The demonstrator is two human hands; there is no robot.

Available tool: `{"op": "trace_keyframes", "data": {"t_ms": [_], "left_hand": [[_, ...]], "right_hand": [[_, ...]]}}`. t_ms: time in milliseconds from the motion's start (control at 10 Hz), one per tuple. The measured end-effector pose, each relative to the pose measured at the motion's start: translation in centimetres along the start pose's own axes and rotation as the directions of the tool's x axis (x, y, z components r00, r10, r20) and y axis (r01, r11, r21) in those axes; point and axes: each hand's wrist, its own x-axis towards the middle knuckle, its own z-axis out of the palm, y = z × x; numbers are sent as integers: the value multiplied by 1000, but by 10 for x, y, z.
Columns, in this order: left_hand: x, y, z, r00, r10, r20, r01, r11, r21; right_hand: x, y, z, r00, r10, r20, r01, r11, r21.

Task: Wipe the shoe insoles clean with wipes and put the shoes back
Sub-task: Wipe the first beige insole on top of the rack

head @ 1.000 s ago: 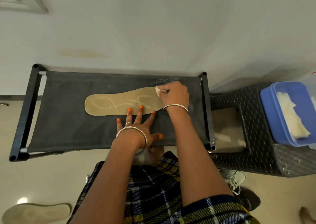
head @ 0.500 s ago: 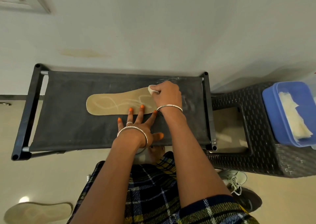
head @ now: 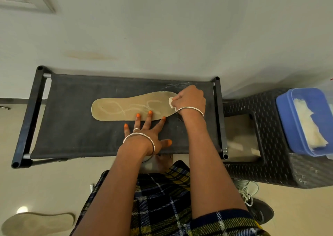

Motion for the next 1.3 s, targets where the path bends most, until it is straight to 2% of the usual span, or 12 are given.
{"op": "trace_keyframes", "data": {"t_ms": [100, 200, 300, 400, 500, 600, 700, 800, 900, 1000, 1200, 1300], "left_hand": [[0, 0, 0, 1000, 4, -5, -4, 1000, -3], [0, 0, 0, 1000, 6, -7, -6, 1000, -2], [0, 0, -1, 1000, 7, 0, -7, 1000, -5], [-1, 0, -1, 1000, 7, 3, -7, 1000, -6], [0, 0, -1, 1000, 15, -1, -15, 1000, -5], [0, -3, -2, 1000, 19, -3, -20, 1000, -4], [0, -3, -1, 1000, 19, -3, -19, 1000, -6], [0, -3, -1, 1000, 21, -6, -21, 1000, -6], [0, -3, -1, 1000, 24, -5, -24, 1000, -4], [-1, -4, -1, 1000, 26, -5, -26, 1000, 1], [-4, -9, -2, 1000, 21, 10, -21, 1000, 6], [-5, -12, -2, 1000, 16, 13, -17, 1000, 12]], "right_hand": [[-4, 3, -3, 995, -25, -100, 29, 999, 45], [-4, 5, -6, 995, -23, -99, 27, 999, 37], [-3, 4, -12, 999, 26, 38, -23, 998, -66], [-4, 4, -14, 997, 31, 72, -24, 995, -95], [-7, 4, -11, 998, -47, -44, 46, 999, -20], [-6, 4, -13, 997, -42, -62, 41, 999, -21], [-4, 6, -18, 998, 27, 56, -21, 994, -112], [-5, 6, -17, 999, 23, 42, -18, 993, -117], [-7, 4, -14, 997, -45, -62, 43, 999, -31], [-6, 6, -11, 996, -86, -40, 86, 996, 8], [-10, -5, 0, 941, -247, 233, 263, 964, -40], [-11, -7, 5, 970, -226, 87, 228, 974, -4]]}}
